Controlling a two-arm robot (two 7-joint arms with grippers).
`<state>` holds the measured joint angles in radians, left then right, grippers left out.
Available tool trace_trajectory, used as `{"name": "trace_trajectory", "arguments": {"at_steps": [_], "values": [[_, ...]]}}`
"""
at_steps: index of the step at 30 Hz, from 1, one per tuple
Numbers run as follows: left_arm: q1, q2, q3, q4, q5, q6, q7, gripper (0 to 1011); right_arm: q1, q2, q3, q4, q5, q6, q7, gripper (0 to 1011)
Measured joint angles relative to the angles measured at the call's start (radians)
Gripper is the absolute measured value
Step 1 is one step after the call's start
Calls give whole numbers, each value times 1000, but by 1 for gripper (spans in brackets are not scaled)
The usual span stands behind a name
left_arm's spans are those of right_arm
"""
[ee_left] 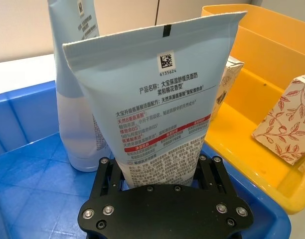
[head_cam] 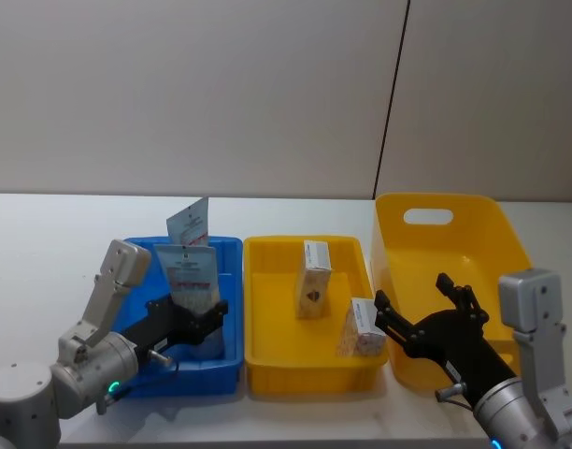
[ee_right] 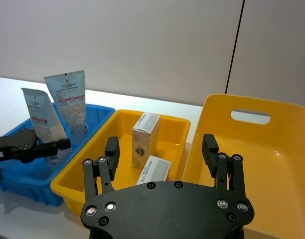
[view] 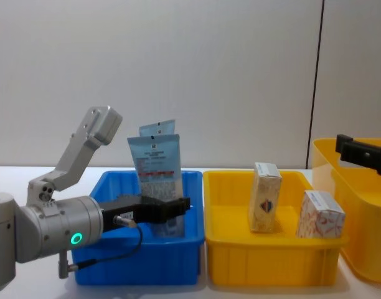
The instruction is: Bimanual collaborative sorting of washing and personal care products
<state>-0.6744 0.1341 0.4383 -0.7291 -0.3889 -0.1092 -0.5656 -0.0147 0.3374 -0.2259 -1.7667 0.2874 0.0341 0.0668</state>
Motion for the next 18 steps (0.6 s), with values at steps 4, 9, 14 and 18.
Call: {"name": "trace_trajectory", "arguments": {"at_steps": [4,9,14,18], "values": [[8,3,-4,-21,1,0,2,579,0,0,0,0,0,0,0,1003],[32,22,-12,-89,3,3,14,550,0,0,0,0,0,0,0,1003],[62,49,-22,-180,6,21,30,517,0,0,0,0,0,0,0,1003],[90,75,-31,-265,7,42,44,497,0,0,0,0,0,0,0,1003]]}}
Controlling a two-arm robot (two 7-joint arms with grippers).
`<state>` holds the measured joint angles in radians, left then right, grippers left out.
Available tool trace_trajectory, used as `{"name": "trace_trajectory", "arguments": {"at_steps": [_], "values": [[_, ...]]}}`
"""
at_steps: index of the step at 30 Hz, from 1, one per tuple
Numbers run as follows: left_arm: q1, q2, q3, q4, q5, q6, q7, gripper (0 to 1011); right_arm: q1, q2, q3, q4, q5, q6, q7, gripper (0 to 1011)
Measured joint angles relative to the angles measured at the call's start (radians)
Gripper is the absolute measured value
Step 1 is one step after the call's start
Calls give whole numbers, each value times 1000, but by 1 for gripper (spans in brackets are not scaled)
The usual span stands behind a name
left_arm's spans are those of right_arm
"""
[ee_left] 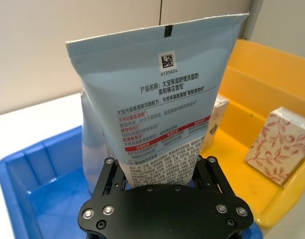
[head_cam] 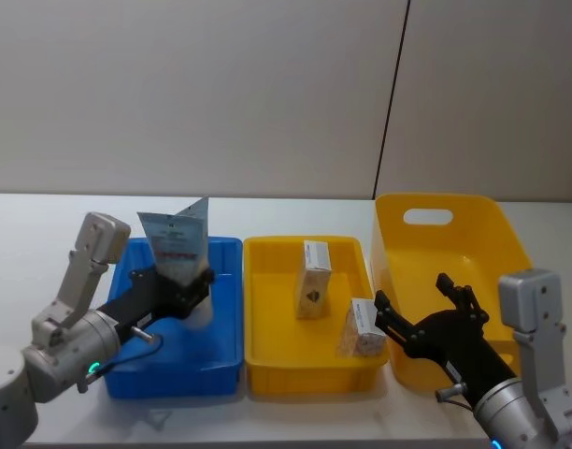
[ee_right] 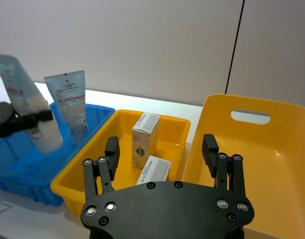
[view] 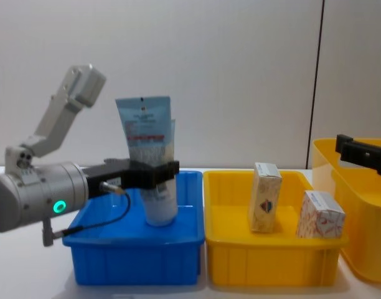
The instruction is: Bimanual collaborative sorting of washing and personal care products
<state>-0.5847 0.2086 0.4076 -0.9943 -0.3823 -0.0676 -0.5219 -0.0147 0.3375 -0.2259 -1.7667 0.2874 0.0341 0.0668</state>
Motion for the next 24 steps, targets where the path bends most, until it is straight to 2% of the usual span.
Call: {"name": "trace_trajectory", "arguments": {"at_steps": [4,11,17,24], "values": [[28,28,-9,-87,-2,23,10,474,0,0,0,0,0,0,0,1003],[49,59,-13,-178,-19,42,-4,436,0,0,0,0,0,0,0,1003],[49,69,-7,-215,-43,45,-47,405,0,0,0,0,0,0,0,1003],[30,66,10,-219,-74,38,-115,381,0,0,0,0,0,0,0,1003]]}}
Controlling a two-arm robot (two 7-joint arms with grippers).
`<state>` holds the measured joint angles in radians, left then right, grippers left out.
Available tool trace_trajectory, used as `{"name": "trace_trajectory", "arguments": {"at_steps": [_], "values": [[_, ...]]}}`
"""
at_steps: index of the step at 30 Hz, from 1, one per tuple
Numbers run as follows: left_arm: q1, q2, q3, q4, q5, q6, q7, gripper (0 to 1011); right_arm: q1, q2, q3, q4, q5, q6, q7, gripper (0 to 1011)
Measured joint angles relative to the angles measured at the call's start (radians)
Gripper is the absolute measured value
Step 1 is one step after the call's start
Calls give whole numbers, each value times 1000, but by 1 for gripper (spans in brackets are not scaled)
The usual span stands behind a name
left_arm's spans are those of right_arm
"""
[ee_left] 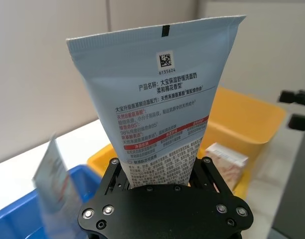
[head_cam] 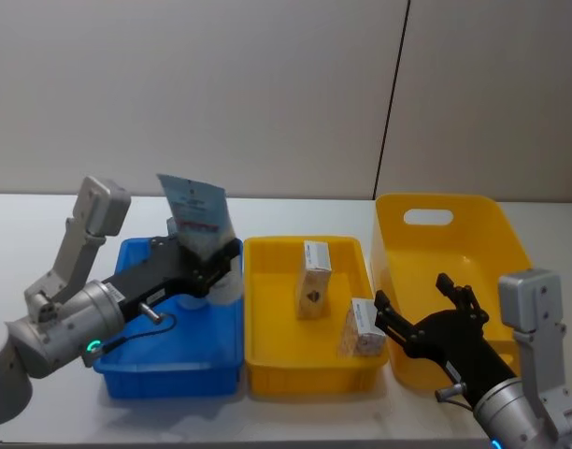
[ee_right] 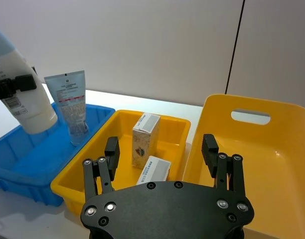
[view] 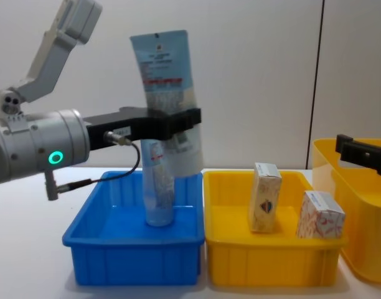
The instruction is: Bimanual collaborative sorting of washing and personal care products
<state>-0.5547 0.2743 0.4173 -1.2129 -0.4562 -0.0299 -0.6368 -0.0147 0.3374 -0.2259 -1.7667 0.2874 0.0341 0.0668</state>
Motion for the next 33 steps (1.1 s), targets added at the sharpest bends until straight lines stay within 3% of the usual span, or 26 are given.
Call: {"name": "trace_trajectory", "arguments": {"at_steps": [12,19,33], "values": [[-55,-34,41,66,-54,-24,-139,381,0,0,0,0,0,0,0,1003],[-104,-71,75,143,-88,-42,-244,381,0,0,1,-1,1,2,2,1003],[-154,-116,110,227,-121,-61,-347,381,2,29,8,-50,63,81,85,1003]]}}
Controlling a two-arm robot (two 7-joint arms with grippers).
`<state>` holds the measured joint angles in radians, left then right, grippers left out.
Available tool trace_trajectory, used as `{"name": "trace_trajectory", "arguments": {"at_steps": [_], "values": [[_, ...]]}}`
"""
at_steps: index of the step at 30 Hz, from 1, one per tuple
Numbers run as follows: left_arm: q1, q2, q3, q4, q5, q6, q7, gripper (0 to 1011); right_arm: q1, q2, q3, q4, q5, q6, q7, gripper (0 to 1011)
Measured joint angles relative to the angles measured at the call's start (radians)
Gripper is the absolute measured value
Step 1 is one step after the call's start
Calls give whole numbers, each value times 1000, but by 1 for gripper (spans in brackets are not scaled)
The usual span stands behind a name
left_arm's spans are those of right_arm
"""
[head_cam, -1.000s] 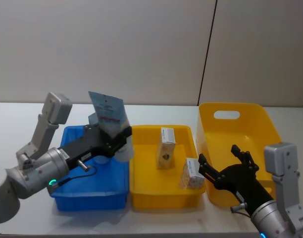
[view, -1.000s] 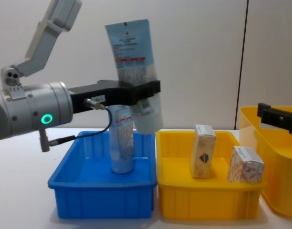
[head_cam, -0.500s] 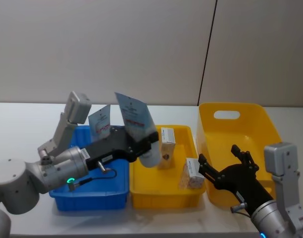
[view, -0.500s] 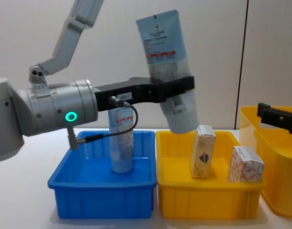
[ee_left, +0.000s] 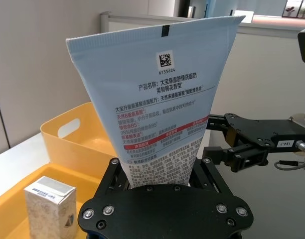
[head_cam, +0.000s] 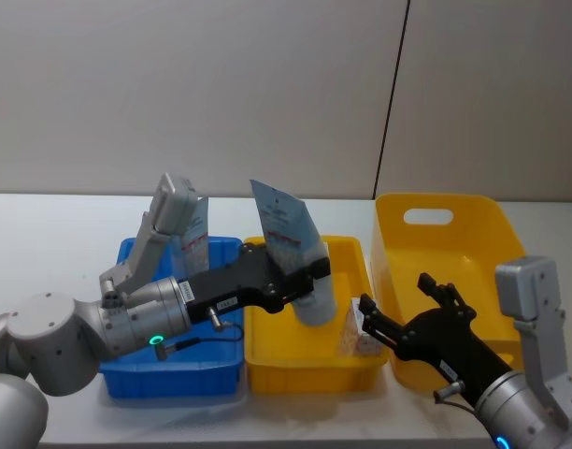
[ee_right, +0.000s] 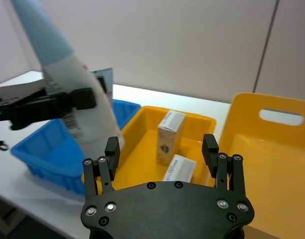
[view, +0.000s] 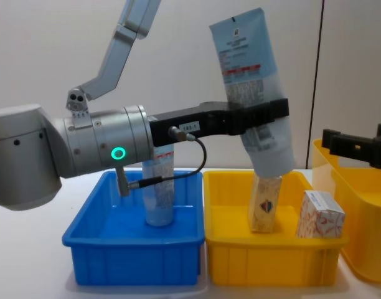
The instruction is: Bimanual collaborative sorting of washing and personal care products
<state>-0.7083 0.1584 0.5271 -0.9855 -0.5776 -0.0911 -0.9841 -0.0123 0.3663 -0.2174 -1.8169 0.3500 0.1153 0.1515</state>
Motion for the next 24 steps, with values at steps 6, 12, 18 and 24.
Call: {"name": "trace_trajectory", "arguments": {"at_steps": [6,12,18,24], "values": [[-10,-9,7,18,-7,-4,-20,381,12,37,-10,-25,29,54,63,1003],[-16,-14,11,28,-11,-6,-32,381,31,74,-27,-35,34,94,113,1003],[-19,-17,14,34,-13,-7,-40,381,57,114,-53,-36,25,114,154,1003],[-22,-20,15,38,-15,-8,-44,381,81,136,-75,-23,-7,112,171,1003]]}}
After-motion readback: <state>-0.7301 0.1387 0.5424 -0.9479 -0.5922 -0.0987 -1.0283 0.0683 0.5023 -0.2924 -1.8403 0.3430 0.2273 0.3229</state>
